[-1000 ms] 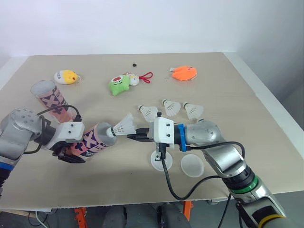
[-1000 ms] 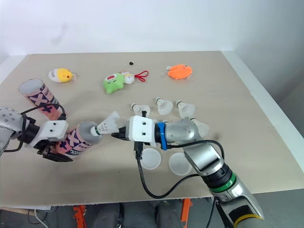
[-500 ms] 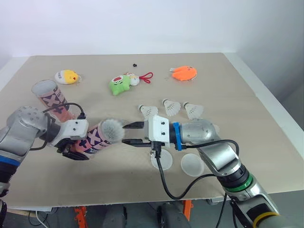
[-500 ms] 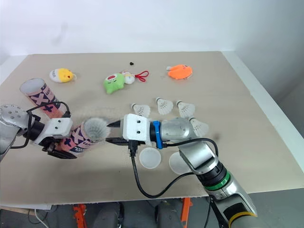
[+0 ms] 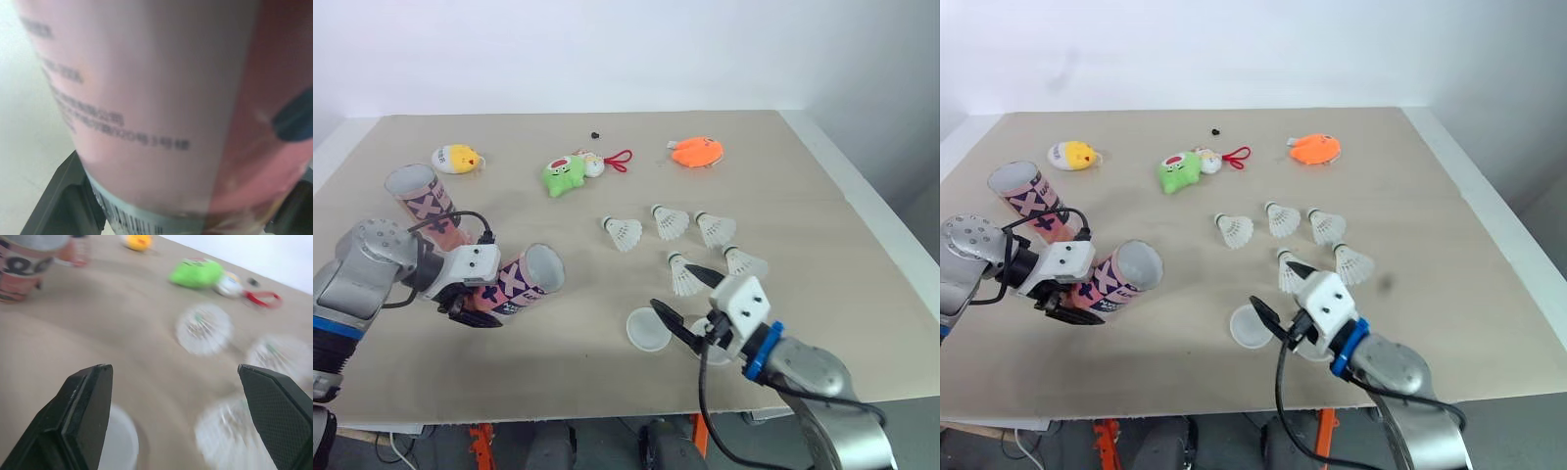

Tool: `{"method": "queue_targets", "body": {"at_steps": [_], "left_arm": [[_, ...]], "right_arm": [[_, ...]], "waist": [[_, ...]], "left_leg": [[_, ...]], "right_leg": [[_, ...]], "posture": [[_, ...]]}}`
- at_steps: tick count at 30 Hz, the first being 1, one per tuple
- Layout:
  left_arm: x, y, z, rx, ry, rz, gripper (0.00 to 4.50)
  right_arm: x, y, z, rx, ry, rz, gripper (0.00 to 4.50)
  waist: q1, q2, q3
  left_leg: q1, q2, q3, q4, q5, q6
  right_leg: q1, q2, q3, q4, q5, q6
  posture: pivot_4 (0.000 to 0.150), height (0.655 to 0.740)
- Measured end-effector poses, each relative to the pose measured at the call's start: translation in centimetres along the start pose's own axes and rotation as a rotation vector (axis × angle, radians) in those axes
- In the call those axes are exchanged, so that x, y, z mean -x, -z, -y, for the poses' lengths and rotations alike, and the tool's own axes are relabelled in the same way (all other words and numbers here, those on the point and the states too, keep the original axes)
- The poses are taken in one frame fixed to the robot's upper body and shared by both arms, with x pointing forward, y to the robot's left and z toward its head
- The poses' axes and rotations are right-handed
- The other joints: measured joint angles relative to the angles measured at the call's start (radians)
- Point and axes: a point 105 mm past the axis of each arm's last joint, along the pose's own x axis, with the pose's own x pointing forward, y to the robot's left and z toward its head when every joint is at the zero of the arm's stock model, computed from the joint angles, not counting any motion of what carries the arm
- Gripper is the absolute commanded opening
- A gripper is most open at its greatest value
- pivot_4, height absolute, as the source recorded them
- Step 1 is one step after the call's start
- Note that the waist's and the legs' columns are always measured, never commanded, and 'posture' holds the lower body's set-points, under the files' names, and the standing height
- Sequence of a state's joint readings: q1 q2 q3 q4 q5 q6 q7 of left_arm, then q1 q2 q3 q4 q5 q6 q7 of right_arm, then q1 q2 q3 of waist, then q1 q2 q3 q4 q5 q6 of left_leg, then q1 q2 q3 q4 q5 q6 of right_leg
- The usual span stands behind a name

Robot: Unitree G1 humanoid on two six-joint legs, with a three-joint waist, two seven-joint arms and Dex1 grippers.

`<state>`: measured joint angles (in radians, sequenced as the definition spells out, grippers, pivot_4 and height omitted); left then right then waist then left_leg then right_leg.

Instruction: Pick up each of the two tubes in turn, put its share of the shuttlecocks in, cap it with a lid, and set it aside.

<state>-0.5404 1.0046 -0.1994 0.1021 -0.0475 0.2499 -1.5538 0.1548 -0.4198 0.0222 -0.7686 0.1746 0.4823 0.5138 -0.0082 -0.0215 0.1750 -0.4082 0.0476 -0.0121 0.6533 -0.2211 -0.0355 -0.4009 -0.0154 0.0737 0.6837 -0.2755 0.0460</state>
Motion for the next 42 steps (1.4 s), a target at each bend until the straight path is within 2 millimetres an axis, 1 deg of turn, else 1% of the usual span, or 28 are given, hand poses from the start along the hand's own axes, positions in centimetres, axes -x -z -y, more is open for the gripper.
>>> {"method": "queue_targets", "body": {"at_steps": [2, 5, 8, 13, 18, 19, 20, 21, 24, 25, 26, 27, 28, 29, 33, 34, 36, 39, 40, 42], "left_arm": [[-0.1, 0.0, -0.1, 0.001, -0.002, 0.003, 3.32], [-0.3, -0.2, -0.2, -0.008, -0.003, 0.010, 3.32], [-0.4, -0.3, -0.3, -0.008, -0.003, 0.015, 3.32], [-0.5, -0.4, -0.3, -0.011, 0.001, 0.022, 3.32], [-0.3, -0.5, -0.1, -0.011, 0.002, 0.023, 3.32], [-0.3, -0.4, 0.0, -0.009, 0.000, 0.021, 3.32], [-0.3, -0.4, 0.0, -0.006, -0.004, 0.020, 3.32], [-0.3, -0.4, 0.0, -0.003, -0.006, 0.020, 3.32], [-0.2, -0.4, 0.1, -0.003, -0.014, 0.019, 3.32], [-0.2, -0.4, 0.1, -0.003, -0.014, 0.019, 3.32], [-0.2, -0.4, 0.1, -0.003, -0.016, 0.022, 3.32], [-0.2, -0.4, 0.2, -0.002, -0.017, 0.022, 3.32], [-0.2, -0.4, 0.2, -0.003, -0.018, 0.021, 3.32], [-0.1, -0.4, 0.2, -0.003, -0.018, 0.021, 3.32], [-0.2, -0.4, 0.3, 0.003, -0.023, 0.023, 3.32], [-0.2, -0.4, 0.3, 0.003, -0.025, 0.025, 3.32], [-0.1, -0.4, 0.3, 0.005, -0.027, 0.025, 3.32], [-0.1, -0.3, 0.3, 0.008, -0.031, 0.022, 3.32], [-0.1, -0.3, 0.3, 0.010, -0.031, 0.021, 3.32], [-0.1, -0.3, 0.3, 0.010, -0.031, 0.022, 3.32]], "right_arm": [[0.5, 0.9, -0.4, -0.076, 0.013, -0.042, 4.36], [0.3, 1.6, -0.4, -0.167, 0.043, -0.076, 4.36], [-0.8, 1.6, 0.1, -0.240, 0.083, -0.077, 4.36], [-2.8, 1.0, 1.4, -0.300, 0.123, -0.058, 4.36], [-4.0, 2.6, 2.3, -0.363, 0.153, -0.135, 4.36], [-4.3, 2.9, 2.5, -0.378, 0.161, -0.145, 3.86], [-4.6, 3.2, 2.7, -0.391, 0.171, -0.154, 3.68], [-4.8, 3.3, 2.9, -0.404, 0.174, -0.158, 3.11], [-5.2, 3.4, 3.4, -0.428, 0.191, -0.150, 2.02], [-5.3, 3.4, 3.4, -0.429, 0.192, -0.150, 1.49], [-5.4, 3.4, 3.6, -0.432, 0.200, -0.150, 1.09], [-5.5, 3.4, 3.8, -0.435, 0.204, -0.145, 0.90], [-5.6, 3.5, 3.9, -0.439, 0.207, -0.145, 0.40], [-5.6, 3.6, 3.9, -0.441, 0.207, -0.146, 0.02], [-5.5, 3.4, 3.5, -0.443, 0.159, -0.135, 0.02], [-5.2, 3.2, 3.3, -0.435, 0.128, -0.127, 0.02], [-4.7, 2.0, 2.7, -0.400, 0.049, -0.095, 0.02], [-4.5, -1.1, 1.6, -0.308, -0.109, -0.010, 0.02], [-4.5, -2.5, 1.1, -0.244, -0.186, 0.018, 0.02], [-4.4, -4.9, 0.3, -0.146, -0.283, 0.087, 0.02]], "waist": [[-0.002, 0.000, 0.000], [-0.004, 0.000, 0.000], [-0.007, 0.000, 0.000], [-0.008, 0.000, 0.000], [-0.010, 0.000, 0.000], [-0.011, 0.000, 0.000], [-0.012, 0.000, 0.000], [-0.012, 0.000, 0.000], [-0.013, 0.000, 0.000], [-0.013, 0.000, 0.000], [-0.013, 0.000, 0.000], [-0.013, 0.000, 0.000], [-0.014, 0.000, 0.000], [-0.014, 0.000, 0.000], [-0.014, 0.000, 0.000], [-0.014, 0.001, 0.000], [-0.014, 0.001, 0.001], [-0.016, 0.001, 0.001], [-0.016, 0.002, 0.001], [-0.016, 0.002, 0.001]], "left_leg": [[0.001, 0.000, 0.001, 0.001, 0.001, 0.001], [0.001, 0.000, 0.002, 0.001, 0.003, 0.002], [0.001, 0.000, 0.003, 0.001, 0.004, 0.003], [0.000, -0.001, 0.003, 0.001, 0.004, 0.003], [-0.002, -0.002, 0.003, -0.001, 0.004, 0.004], [-0.002, -0.001, 0.003, -0.001, 0.004, 0.004], [-0.002, -0.001, 0.003, -0.001, 0.004, 0.004], [-0.002, -0.001, 0.003, -0.002, 0.004, 0.004], [-0.003, -0.001, 0.003, -0.002, 0.004, 0.004], [-0.003, -0.001, 0.003, -0.002, 0.004, 0.004], [-0.004, -0.001, 0.003, -0.002, 0.004, 0.004], [-0.004, -0.001, 0.003, -0.002, 0.004, 0.004], [-0.005, -0.001, 0.003, -0.002, 0.004, 0.004], [-0.005, -0.001, 0.002, -0.002, 0.004, 0.004], [-0.005, -0.001, 0.002, -0.002, 0.004, 0.004], [-0.006, -0.001, 0.002, -0.002, 0.004, 0.004], [-0.006, -0.001, 0.003, -0.002, 0.004, 0.004], [-0.005, -0.001, 0.002, -0.002, 0.004, 0.004], [-0.005, -0.001, 0.002, -0.001, 0.004, 0.004], [-0.005, -0.001, 0.002, -0.001, 0.004, 0.004]], "right_leg": [[0.000, 0.000, 0.001, 0.000, 0.000, -0.003], [0.000, 0.000, 0.003, 0.000, 0.001, -0.004], [0.000, 0.000, 0.004, 0.000, 0.002, -0.003], [0.000, 0.000, 0.006, 0.000, 0.002, -0.003], [-0.002, 0.000, 0.006, 0.000, 0.003, 0.001], [-0.002, 0.001, 0.006, 0.000, 0.003, 0.001], [-0.003, 0.001, 0.006, 0.000, 0.003, 0.001], [-0.003, 0.001, 0.006, 0.000, 0.003, 0.001], [-0.003, 0.001, 0.006, 0.000, 0.003, 0.001], [-0.003, 0.001, 0.006, 0.000, 0.003, 0.001], [-0.004, 0.001, 0.006, 0.000, 0.003, 0.001], [-0.004, 0.001, 0.006, -0.001, 0.003, 0.001], [-0.005, 0.001, 0.006, -0.001, 0.003, 0.001], [-0.005, 0.001, 0.006, -0.001, 0.003, 0.001], [-0.005, 0.001, 0.006, -0.001, 0.002, 0.001], [-0.005, 0.001, 0.006, -0.001, 0.002, 0.002], [-0.005, 0.001, 0.006, -0.001, 0.002, 0.002], [-0.005, 0.002, 0.006, -0.001, 0.003, 0.001], [-0.006, 0.002, 0.006, -0.001, 0.004, 0.001], [-0.005, 0.002, 0.006, -0.001, 0.004, 0.001]], "posture": [[0.150, 0.7400], [0.150, 0.7400], [0.150, 0.7400], [0.150, 0.7400], [0.150, 0.7400], [0.150, 0.7400], [0.150, 0.7400], [0.150, 0.7400], [0.150, 0.7400], [0.150, 0.7400], [0.150, 0.7400], [0.150, 0.7400], [0.150, 0.7400], [0.150, 0.7400], [0.150, 0.7400], [0.150, 0.7400], [0.150, 0.7400], [0.150, 0.7400], [0.150, 0.7400], [0.150, 0.7400]]}}
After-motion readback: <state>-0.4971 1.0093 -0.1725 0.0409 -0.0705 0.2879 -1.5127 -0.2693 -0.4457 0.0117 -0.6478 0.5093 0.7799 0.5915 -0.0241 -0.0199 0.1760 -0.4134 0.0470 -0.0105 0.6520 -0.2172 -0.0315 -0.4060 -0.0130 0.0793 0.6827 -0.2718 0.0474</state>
